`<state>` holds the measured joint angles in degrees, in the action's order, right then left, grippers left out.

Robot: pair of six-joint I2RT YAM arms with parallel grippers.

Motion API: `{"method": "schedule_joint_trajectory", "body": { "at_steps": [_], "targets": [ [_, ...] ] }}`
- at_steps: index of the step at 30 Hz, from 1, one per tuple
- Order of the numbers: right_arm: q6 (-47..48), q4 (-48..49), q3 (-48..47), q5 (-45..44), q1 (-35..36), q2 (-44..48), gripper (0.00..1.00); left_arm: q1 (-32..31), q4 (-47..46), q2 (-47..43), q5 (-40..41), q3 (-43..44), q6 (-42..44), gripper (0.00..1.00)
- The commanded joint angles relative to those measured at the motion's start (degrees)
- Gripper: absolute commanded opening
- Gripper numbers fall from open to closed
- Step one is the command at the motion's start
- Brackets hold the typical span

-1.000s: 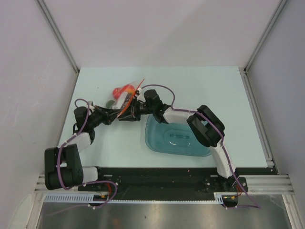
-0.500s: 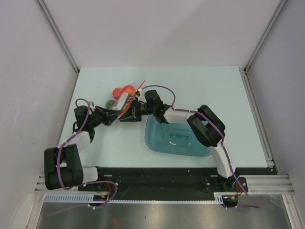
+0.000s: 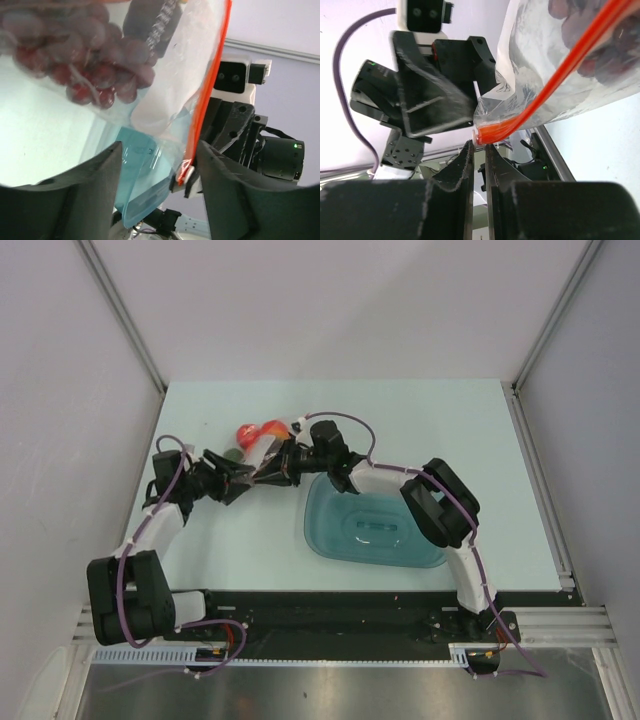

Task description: Open the zip-top bag and remove the fake food

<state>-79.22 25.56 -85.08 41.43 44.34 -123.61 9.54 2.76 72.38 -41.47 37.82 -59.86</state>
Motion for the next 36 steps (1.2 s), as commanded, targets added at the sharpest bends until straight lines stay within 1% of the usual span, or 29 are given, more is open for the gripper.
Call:
{"method": "schedule_joint_trajectory", "body": {
  "at_steps": [1,3,7,8,10,12,16,17,18,19,21,22,23,24,27,28,30,36],
  "targets": [
    [-2.1,3.4,0.1,-0.5,0.1,3.6,0.00,-0.2,-1.7,-1.1,-1.5,-4.1,-3.1,0.59],
    [-1.6,2.8,0.1,-0.7,0.3,3.8,0.00,-0.7,-2.6,-0.8,-1.9,-4.2,-5.4,0.57],
    [-1.4,2.7,0.1,-0.6,0.6,3.6,0.00,-2.3,-5.9,-0.5,-2.6,-4.5,-9.1,0.56],
    [-1.1,2.5,0.1,-0.6,0.7,3.6,0.00,-2.6,-8.1,-0.5,-2.7,-5.0,-11.1,0.54],
    [-0.8,1.9,0.1,-0.4,0.8,3.7,0.00,-2.8,-9.4,0.0,-2.6,-5.7,-12.0,0.51],
    [-0.5,1.6,0.1,-0.6,0.9,3.9,0.00,-2.8,-10.4,0.3,-2.7,-5.6,-12.8,0.45],
    [-0.8,1.9,0.1,-0.8,1.2,3.8,0.00,-2.9,-13.1,1.4,-2.6,-5.2,-15.5,0.44],
    [-0.8,2.1,0.1,-0.7,1.1,3.7,0.00,-2.9,-14.9,2.0,-2.8,-5.7,-18.1,0.41],
    [-0.8,2.1,0.1,-0.8,1.2,3.7,0.00,-3.2,-16.6,2.3,-3.3,-6.2,-19.5,0.36],
    [-0.8,2.1,0.2,-0.9,1.2,3.7,0.00,-3.3,-19.2,2.6,-3.3,-6.9,-20.6,0.33],
    [-1.0,2.6,0.2,-0.9,1.2,3.6,0.00,-3.3,-19.2,2.8,-3.3,-6.9,-21.4,0.19],
    [-0.9,2.5,0.1,-0.9,1.1,3.8,0.00,-3.4,-17.1,2.8,-3.1,-6.3,-20.8,0.13],
    [-0.5,2.0,0.1,-1.1,1.0,3.8,0.00,-3.5,-16.4,2.7,-2.9,-6.1,-19.9,0.02],
    [-0.3,1.7,0.1,-1.4,0.9,4.0,0.00,-3.4,-15.9,2.7,-2.6,-6.0,-19.7,0.00],
    [1.3,-0.1,0.2,-2.9,0.4,4.4,0.00,-3.5,-13.7,2.3,-1.9,-5.5,-18.0,0.00],
    [2.0,-0.9,0.2,-3.5,0.1,4.7,0.00,-3.5,-10.2,2.2,-1.2,-4.2,-16.8,0.00],
    [3.6,-3.6,0.1,-5.0,-0.6,5.0,0.00,-3.5,-7.9,1.8,-0.9,-3.1,-12.9,0.00],
    [4.5,-8.0,0.1,-7.8,-2.4,6.0,0.00,-3.5,-5.9,0.7,-0.3,-3.5,-7.2,0.00]
  ]
}}
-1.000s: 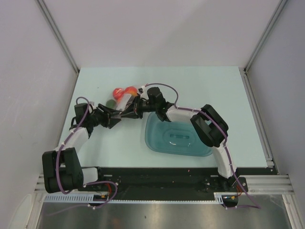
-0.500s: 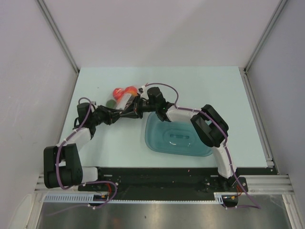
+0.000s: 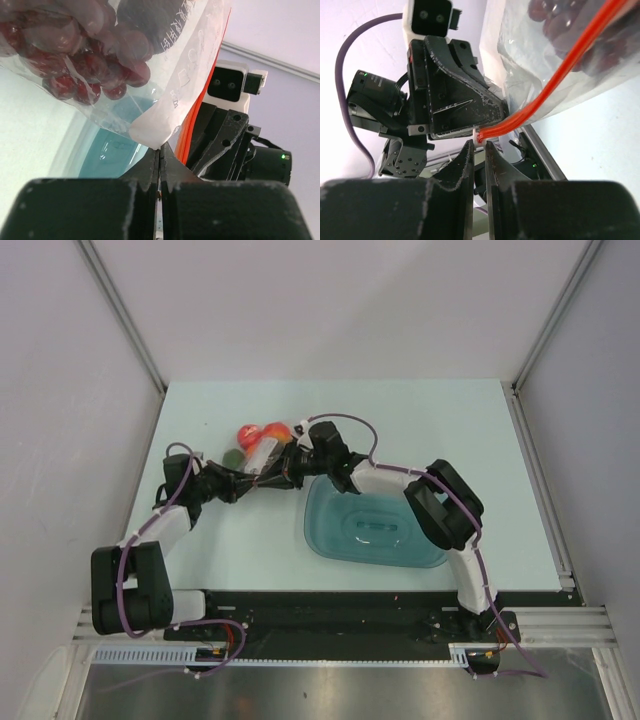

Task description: Open the zip-top bag and remove the fake food

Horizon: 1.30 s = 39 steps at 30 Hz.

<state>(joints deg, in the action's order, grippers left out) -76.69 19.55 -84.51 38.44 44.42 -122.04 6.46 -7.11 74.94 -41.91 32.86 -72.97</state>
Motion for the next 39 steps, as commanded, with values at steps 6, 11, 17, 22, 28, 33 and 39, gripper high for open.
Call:
{"method": "schedule_joint_trajectory", "body": {
  "at_steps": [6,11,17,22,28,33,39],
  "targets": [
    [-1.4,-5.1,-0.6,-6.2,-3.5,5.8,0.00,-0.4,3.6,-2.7,0.8,1.1,9.5,0.00],
    [0.0,-9.1,-0.8,-6.4,-5.8,5.8,0.00,-0.1,3.5,-4.1,0.4,0.8,10.7,0.00],
    [2.4,-8.9,-1.4,-5.2,-12.0,4.7,0.00,0.6,12.0,-5.2,2.4,4.1,16.8,0.00],
    [6.0,-11.6,-4.9,-2.8,-16.1,1.8,0.00,0.9,13.3,-5.9,2.7,4.1,17.0,0.00],
    [9.3,-17.4,-13.6,-1.4,-20.8,-3.7,0.00,1.8,13.7,-5.9,2.8,4.1,17.4,0.00],
    [10.8,-21.9,-21.3,-0.7,-22.6,-8.6,0.00,2.2,13.7,-5.9,3.1,4.1,17.5,0.00],
    [11.5,-27.9,-28.8,1.3,-23.3,-12.5,0.30,3.1,12.7,-5.7,2.2,4.0,17.1,0.00]
  ]
}}
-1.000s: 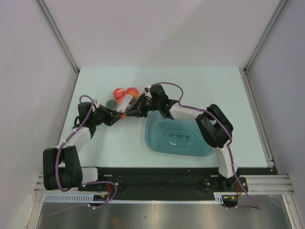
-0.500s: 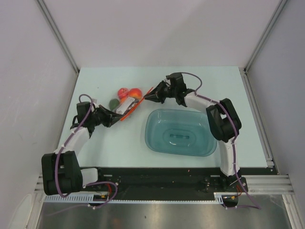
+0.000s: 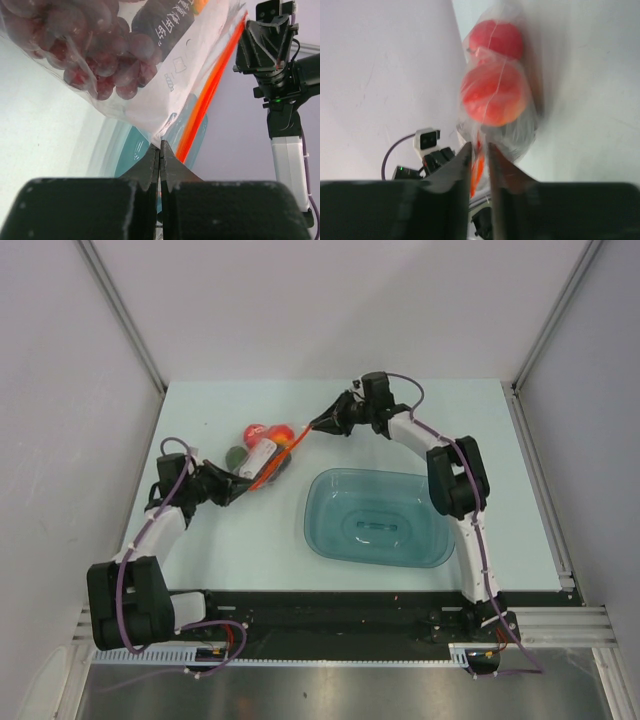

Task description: Open the zip-top bag and remove the fake food

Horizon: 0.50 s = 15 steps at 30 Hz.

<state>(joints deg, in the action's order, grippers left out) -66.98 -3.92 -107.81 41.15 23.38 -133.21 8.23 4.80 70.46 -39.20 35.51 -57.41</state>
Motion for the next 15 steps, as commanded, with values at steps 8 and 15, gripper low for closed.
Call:
{"method": "schedule_joint_trajectory", "body": {
  "at_steps": [8,15],
  "targets": [
    [17.3,-21.2,-0.2,-7.0,-0.8,11.0,0.76,1.0,-3.0,-0.3,-3.1,0.8,-0.1,0.00],
    [17.2,-11.7,8.8,-7.5,6.3,14.7,0.48,0.2,-3.0,-0.2,-2.8,0.8,-0.7,0.00]
  ]
}}
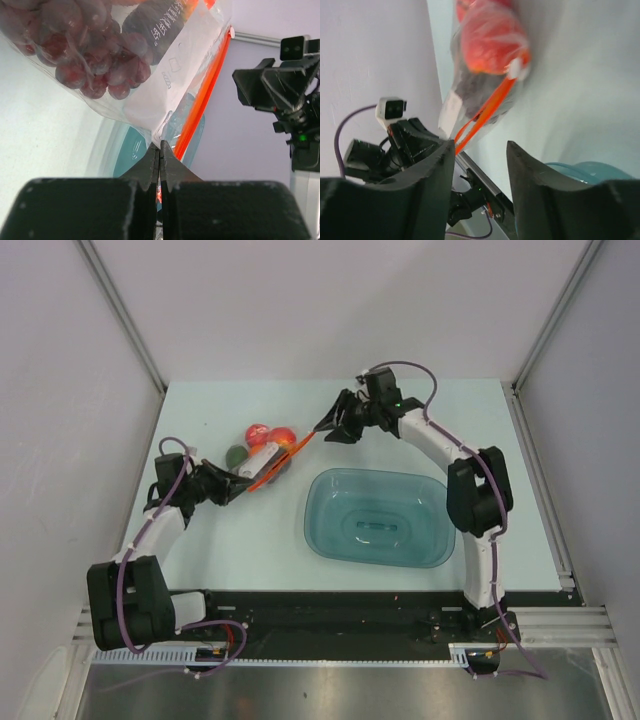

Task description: Open the zip-top bag and remove the fake food

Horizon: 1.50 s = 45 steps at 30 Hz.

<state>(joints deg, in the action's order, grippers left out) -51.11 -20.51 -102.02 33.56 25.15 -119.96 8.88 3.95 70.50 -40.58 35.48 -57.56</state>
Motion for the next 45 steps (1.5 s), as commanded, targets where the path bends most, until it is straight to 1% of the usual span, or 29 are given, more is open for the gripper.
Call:
{"method": "schedule_joint_trajectory", "body": {
  "at_steps": [1,2,5,12,17,21,24,26,28,30,33,36,38,39,40,41,42,43,44,45],
  "targets": [
    [0.2,5.6,3.1,0.4,5.0,0.5,0.47,-0.5,-2.1,-0.4,-1.3,0.7,-0.5,0.00],
    [0.0,5.7,2.8,0.3,5.7,0.1,0.44,-0.5,-2.0,-0.4,-1.4,0.6,-0.5,0.00],
    [0.0,7.1,3.0,-0.2,6.8,-0.6,0.42,-0.5,-2.1,-0.5,-1.3,0.5,-0.5,0.00],
    [-1.1,9.0,2.4,-0.1,8.2,-3.4,0.44,-0.5,-2.5,-0.5,-1.3,0.6,-0.3,0.00],
    [-2.0,10.1,0.9,0.2,8.3,-5.5,0.43,-0.6,-2.7,-0.4,-1.5,0.6,-0.1,0.00],
    [-3.3,10.4,-1.3,0.7,8.3,-8.0,0.40,-0.6,-2.4,-0.4,-1.5,1.0,0.8,0.00],
    [-5.0,12.0,-1.9,1.2,8.4,-8.3,0.38,-0.7,0.3,-0.1,-1.3,2.0,3.1,0.00],
    [-6.4,14.0,-1.3,2.5,8.4,-7.8,0.40,-0.8,1.1,-0.2,-0.6,2.3,4.5,0.00],
    [-10.0,17.7,1.7,3.4,8.4,-5.9,0.42,-0.7,1.2,-0.5,-0.1,2.0,4.4,0.00],
    [-11.1,19.4,5.1,2.4,8.3,-4.4,0.48,-0.7,0.1,-0.7,-0.1,0.8,3.7,0.00],
    [-12.3,20.0,5.7,2.3,8.3,-4.5,0.50,-0.7,-0.3,-0.7,-0.4,0.1,3.3,0.00],
    [-12.4,22.0,4.8,2.4,8.6,-6.3,0.44,-0.8,-0.8,-0.7,-1.0,0.0,2.9,0.00],
    [-11.1,22.1,4.1,1.3,8.7,-6.9,0.33,-1.0,2.8,-0.8,1.4,2.6,6.4,0.00],
    [-10.8,22.6,4.0,1.1,8.6,-7.0,0.28,-1.1,8.0,-0.9,3.0,4.2,8.8,0.00],
    [-10.8,23.7,3.2,0.9,8.6,-7.1,0.10,-1.4,11.1,-1.0,5.2,7.5,13.5,0.04],
    [-10.1,23.2,2.3,0.8,8.6,-7.7,0.00,-1.5,14.0,-1.0,9.5,8.8,15.4,0.14],
    [-9.3,22.1,1.0,0.9,8.7,-8.2,0.00,-1.5,17.9,-1.2,11.1,9.9,17.2,0.25],
    [-8.4,18.1,-0.8,0.6,8.8,-8.5,0.00,-1.6,20.1,-1.5,13.7,12.2,20.7,0.43],
    [-8.1,17.4,-1.9,0.5,8.9,-8.5,0.00,-2.3,22.2,-2.3,16.4,13.4,22.5,0.51],
    [-8.6,17.2,-1.9,0.4,8.9,-7.9,0.00,-3.3,25.2,-4.6,22.6,14.5,24.1,0.61]
  ]
}}
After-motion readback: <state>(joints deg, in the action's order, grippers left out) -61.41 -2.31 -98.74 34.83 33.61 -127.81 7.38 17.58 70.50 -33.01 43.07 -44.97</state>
